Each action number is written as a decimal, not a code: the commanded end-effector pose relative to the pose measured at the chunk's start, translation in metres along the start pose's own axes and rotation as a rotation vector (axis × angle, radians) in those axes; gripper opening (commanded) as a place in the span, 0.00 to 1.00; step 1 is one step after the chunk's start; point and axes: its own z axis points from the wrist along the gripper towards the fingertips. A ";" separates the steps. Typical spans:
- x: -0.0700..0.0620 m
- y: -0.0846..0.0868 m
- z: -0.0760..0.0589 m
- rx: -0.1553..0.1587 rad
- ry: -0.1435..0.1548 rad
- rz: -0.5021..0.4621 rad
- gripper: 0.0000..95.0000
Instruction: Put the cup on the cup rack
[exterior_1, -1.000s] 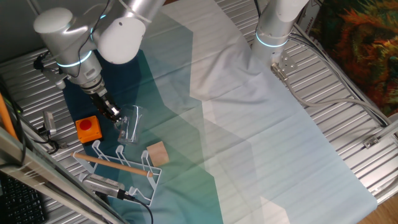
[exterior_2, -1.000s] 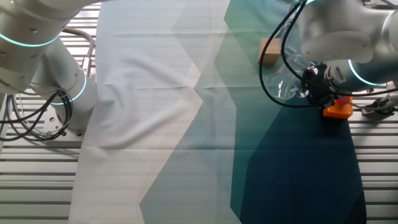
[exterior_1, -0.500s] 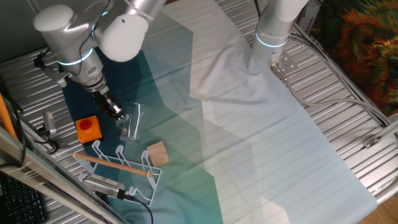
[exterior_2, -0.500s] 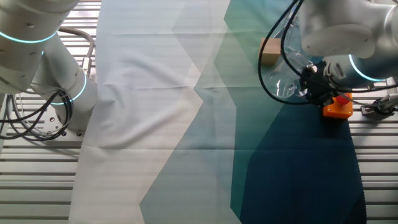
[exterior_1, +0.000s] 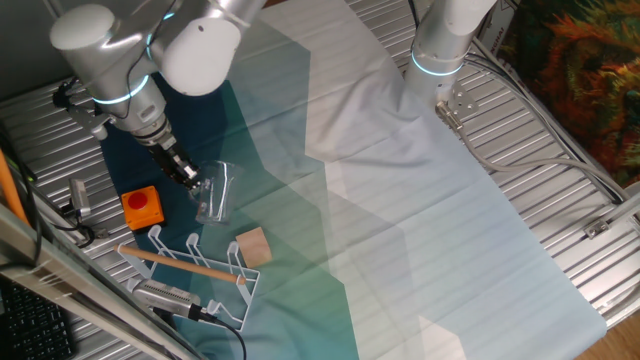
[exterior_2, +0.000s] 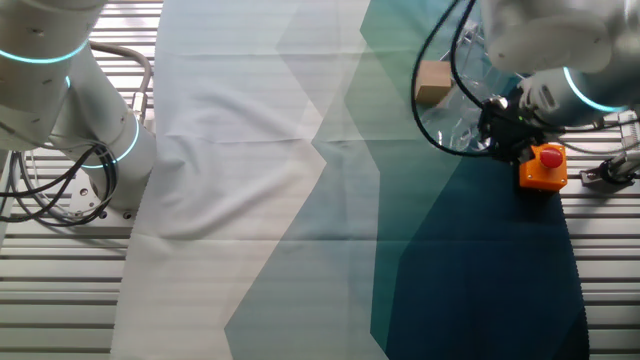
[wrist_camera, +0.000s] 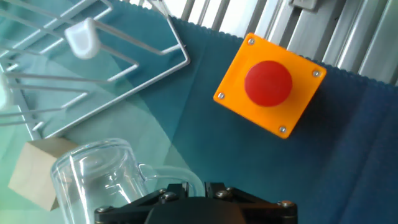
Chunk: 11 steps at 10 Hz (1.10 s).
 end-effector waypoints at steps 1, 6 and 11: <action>0.006 0.011 -0.006 0.004 0.002 0.013 0.00; 0.031 0.034 -0.023 -0.002 0.012 0.015 0.00; 0.051 0.077 -0.045 -0.032 -0.022 0.023 0.00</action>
